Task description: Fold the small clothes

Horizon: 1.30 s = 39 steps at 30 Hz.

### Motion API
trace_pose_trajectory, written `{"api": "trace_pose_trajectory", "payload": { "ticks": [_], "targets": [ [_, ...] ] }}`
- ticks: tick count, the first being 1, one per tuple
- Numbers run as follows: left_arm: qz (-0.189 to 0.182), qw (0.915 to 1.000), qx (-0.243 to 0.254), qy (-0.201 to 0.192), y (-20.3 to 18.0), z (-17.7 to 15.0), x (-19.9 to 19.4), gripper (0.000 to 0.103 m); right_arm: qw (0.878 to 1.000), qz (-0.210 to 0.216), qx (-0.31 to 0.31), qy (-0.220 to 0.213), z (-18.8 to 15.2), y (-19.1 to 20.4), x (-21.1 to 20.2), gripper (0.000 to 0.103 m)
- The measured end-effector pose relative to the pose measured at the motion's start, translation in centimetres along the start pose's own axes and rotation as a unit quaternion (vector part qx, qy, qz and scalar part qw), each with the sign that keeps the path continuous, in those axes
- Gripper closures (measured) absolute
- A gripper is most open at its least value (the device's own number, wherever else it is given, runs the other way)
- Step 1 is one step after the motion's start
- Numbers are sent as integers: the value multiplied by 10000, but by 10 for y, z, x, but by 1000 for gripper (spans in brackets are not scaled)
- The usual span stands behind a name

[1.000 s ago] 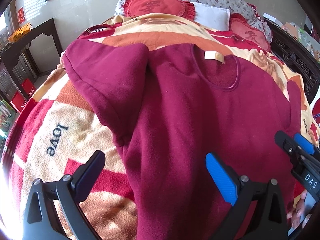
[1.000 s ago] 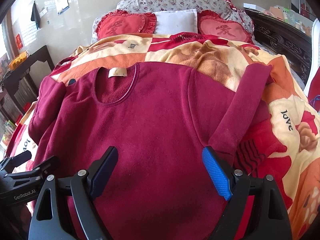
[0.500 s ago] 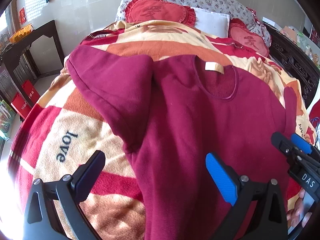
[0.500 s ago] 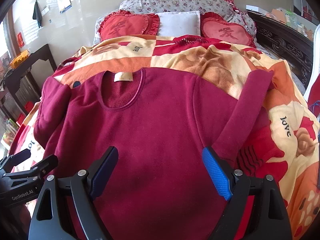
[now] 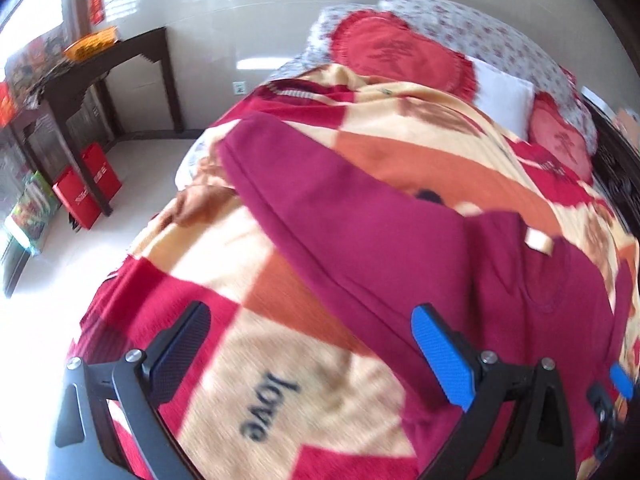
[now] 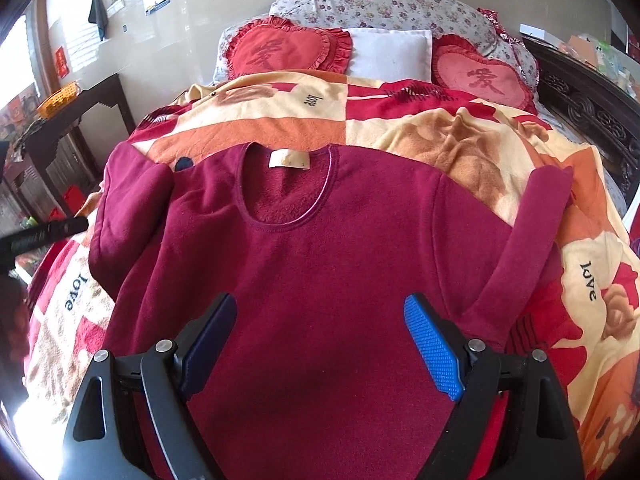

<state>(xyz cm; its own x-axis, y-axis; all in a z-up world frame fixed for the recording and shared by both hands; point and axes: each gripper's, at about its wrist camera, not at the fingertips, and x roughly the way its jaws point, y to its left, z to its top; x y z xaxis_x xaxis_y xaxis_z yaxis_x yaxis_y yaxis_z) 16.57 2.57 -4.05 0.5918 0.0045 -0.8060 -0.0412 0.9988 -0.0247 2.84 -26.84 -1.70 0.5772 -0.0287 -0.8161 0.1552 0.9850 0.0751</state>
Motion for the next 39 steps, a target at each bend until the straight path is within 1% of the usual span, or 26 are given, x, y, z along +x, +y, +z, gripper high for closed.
{"api": "trace_pose_trajectory", "payload": {
  "ticks": [2, 5, 8, 12, 14, 16, 18, 19, 20, 21, 22, 23, 24, 26, 28, 31, 34, 36, 37, 39],
  "targets": [
    [69, 9996, -260, 120, 18, 14, 16, 1, 10000, 14, -1, 17, 0, 0, 1, 31],
    [99, 9973, -697, 210, 43, 34, 42, 8, 9999, 84, 62, 57, 1, 0, 4, 31],
    [118, 9948, -966, 291, 59, 46, 65, 10, 9998, 152, 67, 109, 2, 1, 6, 31],
    [63, 9917, -1251, 304, 71, 61, 91, 16, 9995, 246, 29, 187, 5, 2, 11, 31],
    [48, 9911, -1297, 283, 71, 69, 101, 16, 9994, 274, 47, 210, 6, 2, 13, 31],
    [47, 9899, -1362, 394, 72, 76, 117, 19, 9993, 278, 73, 230, 6, 1, 16, 31],
    [-124, 9875, -1498, 475, 74, 78, 129, 35, 9992, 274, 98, 270, 6, 0, 18, 31],
    [-278, 9853, -1630, 437, 77, 79, 132, 39, 9991, 277, 122, 297, 6, -2, 20, 31],
    [-398, 9832, -1743, 374, 79, 79, 133, 50, 9990, 275, 140, 311, 6, -3, 21, 31],
    [-548, 9806, -1853, 321, 81, 79, 134, 63, 9990, 268, 169, 330, 6, -5, 23, 31],
    [-645, 9787, -1918, 337, 83, 80, 135, 69, 9988, 262, 203, 353, 6, -7, 25, 31],
    [-681, 9779, -1941, 370, 83, 82, 136, 78, 9987, 259, 231, 371, 6, -9, 27, 31],
    [-645, 9789, -1900, 382, 82, 83, 134, 87, 9985, 252, 270, 399, 5, -11, 29, 31],
    [-583, 9831, -1699, 361, 77, 86, 127, 94, 9983, 245, 321, 429, 5, -13, 31, 31],
    [-609, 9850, -1588, 279, 73, 87, 113, 96, 9979, 280, 382, 440, 4, -15, 30, 31],
    [-857, 9867, -1382, 36, 59, 93, 80, 96, 9977, 325, 434, 402, 4, -18, 27, 31],
    [-1269, 9878, -867, -268, 28, 94, 32, 97, 9979, 316, 467, 330, 4, -21, 21, 31],
    [-1522, 9866, -296, -501, -3, 90, -3, 97, 9979, 314, 500, 277, 4, -23, 16, 31],
    [-1684, 9839, -89, -592, -18, 86, -19, 97, 9978, 299, 542, 246, 4, -26, 13, 31],
    [-2035, 9773, 163, -561, -43, 76, -39, 97, 9973, 309, 625, 209, 4, -30, 7, 31]
  ]
}}
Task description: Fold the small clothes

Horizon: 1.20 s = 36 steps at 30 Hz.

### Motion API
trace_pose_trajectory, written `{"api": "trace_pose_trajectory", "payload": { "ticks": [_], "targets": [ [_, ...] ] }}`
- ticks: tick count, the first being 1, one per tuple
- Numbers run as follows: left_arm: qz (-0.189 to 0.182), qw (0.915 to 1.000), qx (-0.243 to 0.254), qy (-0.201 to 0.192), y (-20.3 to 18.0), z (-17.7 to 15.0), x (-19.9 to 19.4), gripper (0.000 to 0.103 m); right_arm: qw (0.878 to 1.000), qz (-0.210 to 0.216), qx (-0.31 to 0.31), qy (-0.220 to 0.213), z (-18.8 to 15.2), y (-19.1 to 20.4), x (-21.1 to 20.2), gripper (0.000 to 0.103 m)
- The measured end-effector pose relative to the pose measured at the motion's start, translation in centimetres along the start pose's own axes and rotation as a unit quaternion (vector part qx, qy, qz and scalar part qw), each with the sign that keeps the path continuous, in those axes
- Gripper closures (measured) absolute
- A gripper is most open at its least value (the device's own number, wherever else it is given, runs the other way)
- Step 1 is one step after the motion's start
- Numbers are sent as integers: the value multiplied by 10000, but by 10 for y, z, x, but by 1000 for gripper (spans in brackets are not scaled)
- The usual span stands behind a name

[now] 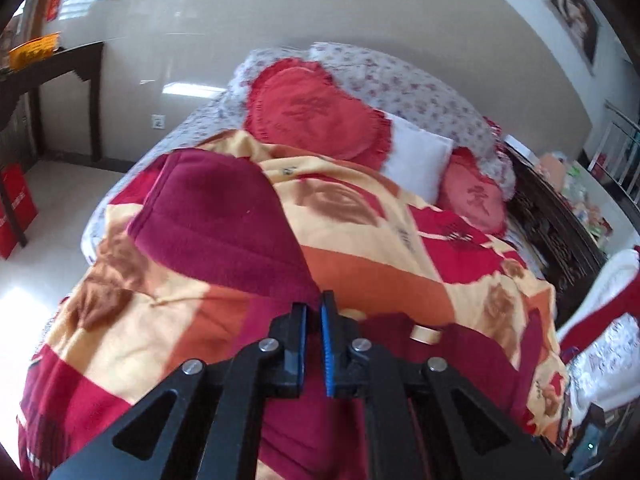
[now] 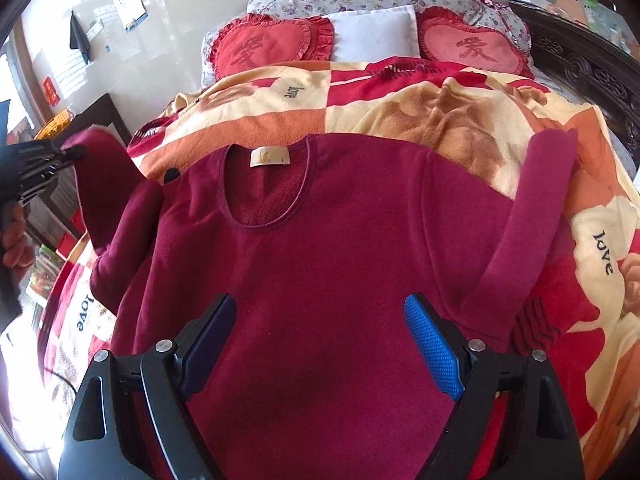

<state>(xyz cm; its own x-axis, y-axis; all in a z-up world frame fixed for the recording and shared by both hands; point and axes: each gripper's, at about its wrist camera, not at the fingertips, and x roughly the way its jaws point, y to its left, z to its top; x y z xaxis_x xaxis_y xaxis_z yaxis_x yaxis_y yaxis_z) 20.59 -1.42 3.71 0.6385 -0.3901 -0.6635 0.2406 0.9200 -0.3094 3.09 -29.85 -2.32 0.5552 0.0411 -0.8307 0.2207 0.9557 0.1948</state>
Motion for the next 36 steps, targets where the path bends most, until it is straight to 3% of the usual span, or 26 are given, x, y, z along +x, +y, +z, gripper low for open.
{"api": "trace_pose_trajectory", "payload": {
  "ticks": [3, 7, 11, 14, 16, 18, 21, 23, 25, 27, 31, 32, 34, 36],
  "targets": [
    [-497, 9977, 386, 237, -52, -23, -1, 97, 9999, -37, 82, -87, -2, -8, -10, 31],
    [-1026, 9877, 850, 817, -112, -73, 18, 96, 9990, -320, 231, -205, -6, -28, -24, 31],
    [-1174, 9755, 1045, 1540, -144, -123, 49, 82, 9969, -572, 504, -211, -6, -53, -32, 31],
    [-968, 9713, 1306, 1737, -145, -140, 45, 58, 9958, -592, 673, -200, -6, -70, -37, 31],
    [-872, 9734, 1431, 1561, -134, -144, 27, 43, 9964, -512, 657, -182, -4, -75, -36, 31],
    [-515, 9782, 1610, 1210, -117, -146, 6, 28, 9975, -382, 573, -184, 2, -77, -34, 31],
    [290, 9803, 1731, 903, -80, -149, -14, 27, 9985, -329, 355, -252, 14, -74, -25, 31],
    [790, 9771, 1673, 1055, -55, -150, -12, 27, 9995, -221, 51, -227, 22, -64, -14, 31],
    [1021, 9762, 1438, 1260, -32, -152, -10, 27, 9996, -134, -216, -131, 27, -56, -2, 38],
    [1173, 9756, 1203, 1414, -13, -156, -9, 27, 9984, -70, -547, 123, 31, -45, 19, 55],
    [1165, 9759, 1075, 1499, 0, -166, -8, 27, 9909, -403, -1177, 509, 28, -30, 53, 67],
    [1144, 9762, 1075, 1494, 0, -167, -7, 27, 9893, -534, -1200, 633, 27, -31, 60, 82],
    [1159, 9760, 1084, 1492, -3, -167, -1, 27, 9901, -598, -1162, 517, 25, -35, 58, 100],
    [1207, 9754, 1053, 1515, -6, -164, 6, 27, 9925, -392, -1106, 356, 27, -38, 45, 103]
  ]
}}
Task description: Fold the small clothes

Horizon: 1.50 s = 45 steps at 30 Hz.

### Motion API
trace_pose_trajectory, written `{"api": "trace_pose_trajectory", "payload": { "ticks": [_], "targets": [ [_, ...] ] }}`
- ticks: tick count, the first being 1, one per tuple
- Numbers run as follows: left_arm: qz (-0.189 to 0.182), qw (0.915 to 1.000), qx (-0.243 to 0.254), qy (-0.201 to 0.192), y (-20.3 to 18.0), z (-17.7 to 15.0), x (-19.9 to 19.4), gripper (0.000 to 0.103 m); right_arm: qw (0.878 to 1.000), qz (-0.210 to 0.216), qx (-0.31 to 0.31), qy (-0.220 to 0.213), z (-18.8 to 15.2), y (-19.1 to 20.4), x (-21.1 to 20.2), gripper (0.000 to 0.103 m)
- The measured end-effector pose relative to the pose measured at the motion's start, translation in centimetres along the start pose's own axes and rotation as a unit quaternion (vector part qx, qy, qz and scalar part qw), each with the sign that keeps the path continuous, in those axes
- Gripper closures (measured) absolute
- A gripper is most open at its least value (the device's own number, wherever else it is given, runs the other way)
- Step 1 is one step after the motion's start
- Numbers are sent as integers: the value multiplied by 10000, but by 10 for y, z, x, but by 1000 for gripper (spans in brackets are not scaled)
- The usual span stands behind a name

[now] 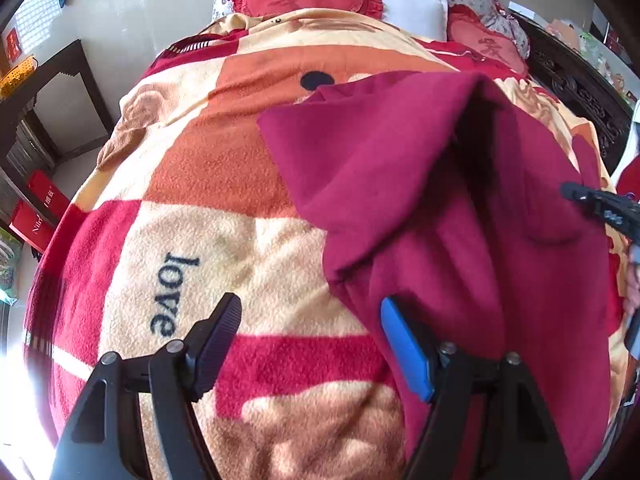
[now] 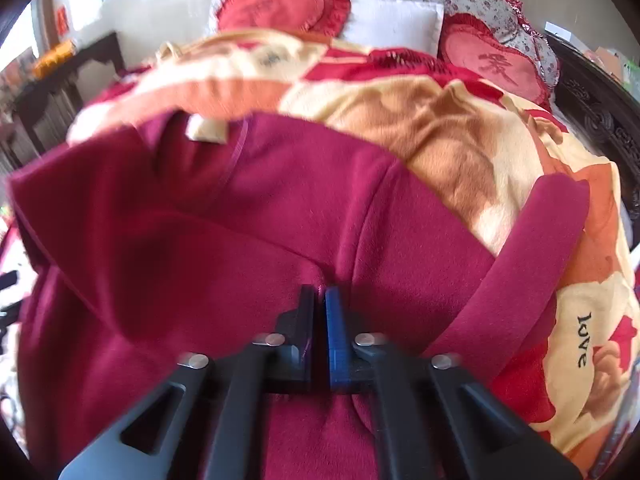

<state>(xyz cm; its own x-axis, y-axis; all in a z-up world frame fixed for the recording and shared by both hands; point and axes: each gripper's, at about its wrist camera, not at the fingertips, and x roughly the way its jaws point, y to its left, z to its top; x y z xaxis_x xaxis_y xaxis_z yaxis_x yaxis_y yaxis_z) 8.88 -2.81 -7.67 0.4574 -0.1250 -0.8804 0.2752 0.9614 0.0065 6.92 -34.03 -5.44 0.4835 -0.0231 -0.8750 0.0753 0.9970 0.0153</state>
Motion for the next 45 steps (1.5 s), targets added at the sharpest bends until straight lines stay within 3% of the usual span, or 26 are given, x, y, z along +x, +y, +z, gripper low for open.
{"api": "trace_pose_trajectory", "payload": {
  "ticks": [4, 7, 9, 12, 13, 15, 17, 19, 22, 25, 26, 28, 30, 32, 35, 37, 38, 41, 45],
  "targets": [
    [-30, 9999, -136, -13, 3, 6, 5, 27, 9967, -354, 132, -724, 10, -19, -41, 103],
    [-31, 9998, -181, 33, 4, 6, 9, 27, 9915, -769, 482, -935, 23, -45, -50, 103],
    [-25, 9997, -206, 132, 5, 5, 13, 27, 9897, -1016, 636, -786, 31, -58, -32, 103],
    [-113, 9991, -363, 171, 13, 3, 13, 27, 9888, -1329, 669, -80, 32, -63, -5, 103],
    [-118, 9991, -387, 156, 15, 2, 12, 27, 9910, -1039, 831, -140, 29, -63, -9, 103],
    [-82, 9991, -386, 159, 18, 1, 11, 27, 9927, -581, 986, -389, 27, -52, -24, 85],
    [-44, 9993, -345, 167, 19, 2, 13, 27, 9953, -127, 765, -577, 30, -25, -36, 83],
    [-78, 9993, -312, 190, 17, 2, 16, 27, 9960, 696, 248, -506, 35, 19, -41, 83],
    [-133, 9994, -305, 98, 13, 5, 18, 27, 9844, 1729, -203, -250, 38, 72, -41, 83],
    [-222, 9985, -493, -25, 17, 11, 24, 27, 9710, 2367, -332, 68, 32, 112, -31, 83],
    [-280, 9977, -607, -66, 20, 14, 27, 27, 9711, 2349, -404, 117, 30, 121, -27, 83],
    [-382, 9955, -844, -216, 28, 17, 27, 38, 9759, 2118, -518, 110, 27, 134, -22, 83],
    [-647, 9922, -1032, -263, 36, 19, 27, 69, 9770, 2068, -502, 95, 31, 137, -18, 83],
    [-831, 9891, -1187, -251, 42, 18, 24, 79, 9763, 2118, -450, -2, 39, 138, -18, 83],
    [-667, 9893, -1171, -554, 48, 14, 8, 82, 9764, 2054, -614, -271, 58, 150, -22, 82],
    [-602, 9885, -1208, -675, 55, 12, 2, 83, 9743, 2079, -795, -335, 75, 167, -18, 75],
    [-665, 9886, -1213, -598, 56, 12, 4, 83, 9723, 2134, -901, -318, 81, 178, -14, 70],
    [-698, 9893, -1224, -379, 58, 10, 14, 83, 9673, 2168, -1296, -216, 100, 213, 9, 69],
    [-781, 9880, -1280, -375, 62, 9, 13, 83, 9666, 1793, -1828, 83, 113, 250, 54, 69]
  ]
}}
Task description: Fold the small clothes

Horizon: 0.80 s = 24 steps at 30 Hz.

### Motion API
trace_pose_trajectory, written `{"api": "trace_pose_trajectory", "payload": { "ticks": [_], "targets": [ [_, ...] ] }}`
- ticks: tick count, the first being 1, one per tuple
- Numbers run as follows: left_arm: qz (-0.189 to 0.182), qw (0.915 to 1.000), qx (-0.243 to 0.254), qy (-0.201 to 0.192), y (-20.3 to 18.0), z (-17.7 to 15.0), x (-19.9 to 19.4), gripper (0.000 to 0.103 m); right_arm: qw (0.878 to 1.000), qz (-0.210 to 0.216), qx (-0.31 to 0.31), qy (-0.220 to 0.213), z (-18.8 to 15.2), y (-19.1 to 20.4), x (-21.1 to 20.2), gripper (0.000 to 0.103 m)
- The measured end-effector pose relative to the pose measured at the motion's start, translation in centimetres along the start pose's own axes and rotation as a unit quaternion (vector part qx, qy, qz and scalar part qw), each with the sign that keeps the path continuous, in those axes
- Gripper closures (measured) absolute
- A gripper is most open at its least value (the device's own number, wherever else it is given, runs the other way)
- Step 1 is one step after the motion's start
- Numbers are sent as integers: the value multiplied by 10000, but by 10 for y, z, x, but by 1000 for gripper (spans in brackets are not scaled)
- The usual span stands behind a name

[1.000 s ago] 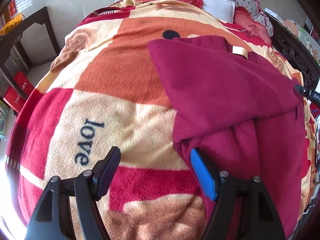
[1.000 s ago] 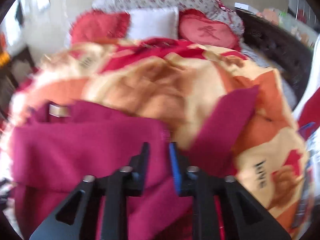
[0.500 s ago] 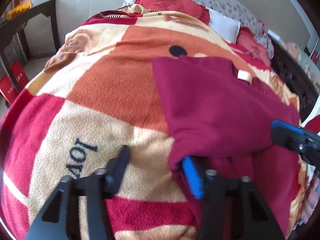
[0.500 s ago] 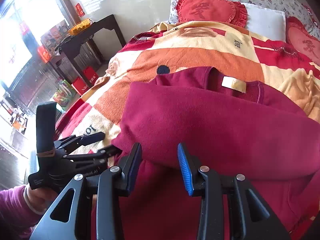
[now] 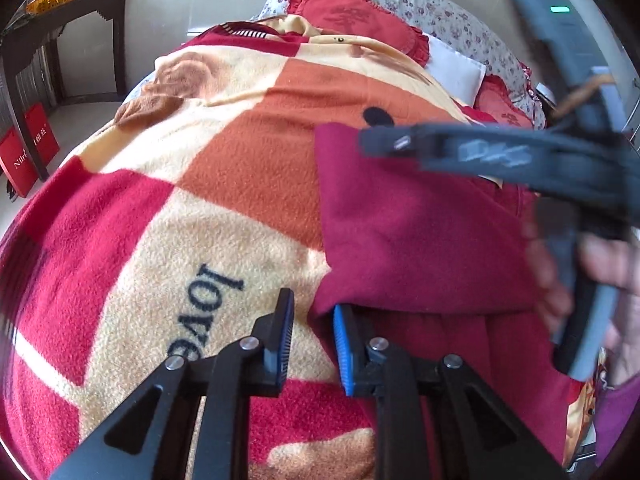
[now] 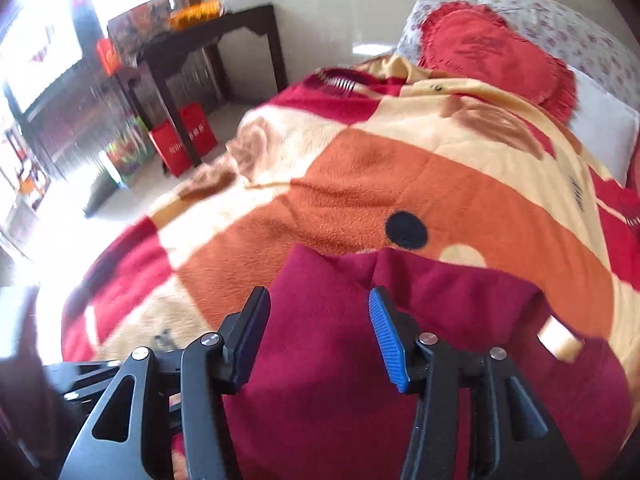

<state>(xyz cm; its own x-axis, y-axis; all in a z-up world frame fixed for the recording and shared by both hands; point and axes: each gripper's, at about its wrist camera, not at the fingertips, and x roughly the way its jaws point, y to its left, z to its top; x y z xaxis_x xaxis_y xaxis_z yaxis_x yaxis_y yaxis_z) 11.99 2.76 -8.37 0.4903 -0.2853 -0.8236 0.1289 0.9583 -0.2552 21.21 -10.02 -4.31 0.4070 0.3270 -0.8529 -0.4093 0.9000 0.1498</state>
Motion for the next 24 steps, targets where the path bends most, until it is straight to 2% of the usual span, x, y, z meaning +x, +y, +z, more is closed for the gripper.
{"api": "trace_pose_trajectory", "payload": {
  "ticks": [4, 7, 11, 16, 18, 20, 22, 24],
  "targets": [
    [20, 9999, -73, 78, 9, -3, 4, 82, 9985, -364, -381, 178, -2, 8, 40, 69],
    [-55, 9998, -144, 128, 12, -4, 6, 79, 9988, -395, -281, -45, -9, 6, 38, 68],
    [65, 9999, 58, 87, 9, -4, -2, 72, 9999, -91, 49, -123, -24, -6, -8, 68],
    [156, 9998, 105, 93, 8, -8, -9, 71, 9976, 406, 509, -246, -85, -31, -82, 68],
    [232, 9996, 130, 45, 8, -10, -15, 71, 9980, 142, 569, -221, -115, -39, -100, 68],
    [259, 9995, 169, -37, 6, -11, -25, 69, 9964, -391, 696, -271, -146, -57, -117, 68],
    [274, 9994, 178, -107, 2, -10, -34, 59, 9904, -828, 1078, -266, -173, -87, -129, 68],
    [256, 9992, 189, -227, -4, -8, -43, 40, 9790, -1252, 1588, -263, -194, -123, -139, 68]
  ]
}}
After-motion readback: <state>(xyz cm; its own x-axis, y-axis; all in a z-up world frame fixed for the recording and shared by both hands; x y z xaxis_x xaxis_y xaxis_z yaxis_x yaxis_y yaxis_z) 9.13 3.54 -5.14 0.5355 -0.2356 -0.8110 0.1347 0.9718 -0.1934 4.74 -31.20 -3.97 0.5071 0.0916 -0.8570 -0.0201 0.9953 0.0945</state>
